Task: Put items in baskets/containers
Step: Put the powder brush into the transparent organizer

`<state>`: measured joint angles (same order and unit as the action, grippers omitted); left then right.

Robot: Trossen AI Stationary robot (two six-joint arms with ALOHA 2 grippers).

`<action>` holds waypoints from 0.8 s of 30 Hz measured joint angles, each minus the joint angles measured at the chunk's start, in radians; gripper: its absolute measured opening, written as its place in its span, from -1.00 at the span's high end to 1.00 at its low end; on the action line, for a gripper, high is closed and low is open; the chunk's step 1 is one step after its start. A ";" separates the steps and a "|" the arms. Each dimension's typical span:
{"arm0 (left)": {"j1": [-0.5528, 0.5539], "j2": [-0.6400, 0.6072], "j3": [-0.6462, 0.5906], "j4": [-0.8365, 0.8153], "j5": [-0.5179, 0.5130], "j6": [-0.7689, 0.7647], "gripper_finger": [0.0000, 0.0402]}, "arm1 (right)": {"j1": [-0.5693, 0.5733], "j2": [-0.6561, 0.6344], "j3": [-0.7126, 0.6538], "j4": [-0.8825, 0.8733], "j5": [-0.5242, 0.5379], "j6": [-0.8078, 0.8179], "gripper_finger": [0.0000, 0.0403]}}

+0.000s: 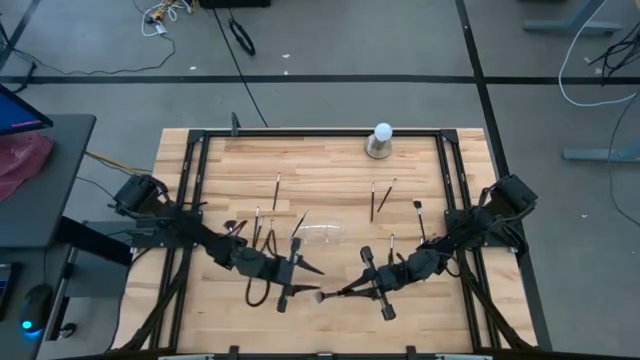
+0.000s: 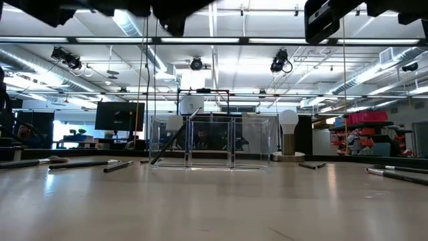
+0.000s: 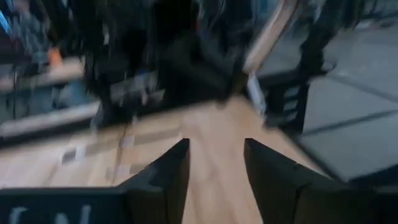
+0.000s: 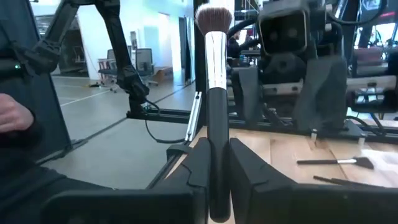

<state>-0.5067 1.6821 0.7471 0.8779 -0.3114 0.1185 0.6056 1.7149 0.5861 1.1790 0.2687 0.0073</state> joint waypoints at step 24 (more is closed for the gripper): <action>-0.015 0.143 0.185 0.154 0.024 0.192 0.32 | -0.015 0.000 0.002 0.027 0.003 -0.015 0.87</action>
<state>-0.5215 1.8252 0.9325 1.0321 -0.2879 0.3109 0.5906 1.7145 0.5884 1.2057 0.2718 -0.0078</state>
